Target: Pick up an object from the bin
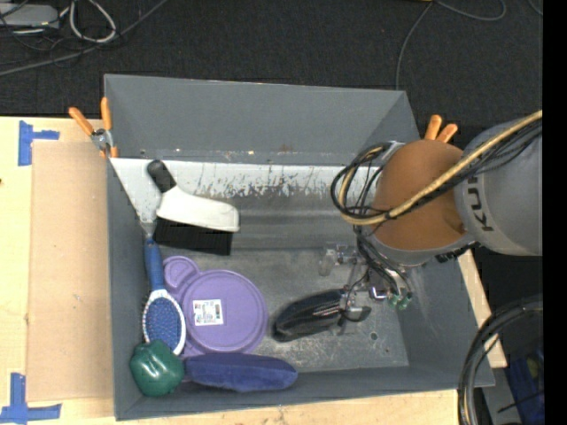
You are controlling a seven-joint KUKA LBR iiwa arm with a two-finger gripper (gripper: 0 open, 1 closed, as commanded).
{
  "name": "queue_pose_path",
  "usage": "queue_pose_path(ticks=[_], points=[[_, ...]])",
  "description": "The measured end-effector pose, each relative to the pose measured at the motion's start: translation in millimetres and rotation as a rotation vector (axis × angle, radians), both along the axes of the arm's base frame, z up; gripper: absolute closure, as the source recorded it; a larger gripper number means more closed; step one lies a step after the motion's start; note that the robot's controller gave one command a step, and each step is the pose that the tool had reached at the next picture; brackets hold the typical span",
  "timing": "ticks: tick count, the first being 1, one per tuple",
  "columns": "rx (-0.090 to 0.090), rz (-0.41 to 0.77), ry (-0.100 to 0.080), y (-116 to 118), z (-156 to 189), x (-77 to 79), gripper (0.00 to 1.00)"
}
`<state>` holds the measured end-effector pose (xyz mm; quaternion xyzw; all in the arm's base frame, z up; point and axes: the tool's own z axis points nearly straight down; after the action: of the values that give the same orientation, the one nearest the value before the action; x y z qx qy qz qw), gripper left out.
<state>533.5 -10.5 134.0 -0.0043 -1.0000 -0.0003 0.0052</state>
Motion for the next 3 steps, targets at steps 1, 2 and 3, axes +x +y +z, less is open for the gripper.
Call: queue_pose_path(ticks=[1,2,3], points=[[0.000,0.001,-0.008,0.0,4.3,1.8,0.00],[0.001,0.151,-0.004,-19.3,-57.1,-5.5,0.00],[0.001,0.164,-0.005,-19.7,-74.2,-5.9,0.00]])
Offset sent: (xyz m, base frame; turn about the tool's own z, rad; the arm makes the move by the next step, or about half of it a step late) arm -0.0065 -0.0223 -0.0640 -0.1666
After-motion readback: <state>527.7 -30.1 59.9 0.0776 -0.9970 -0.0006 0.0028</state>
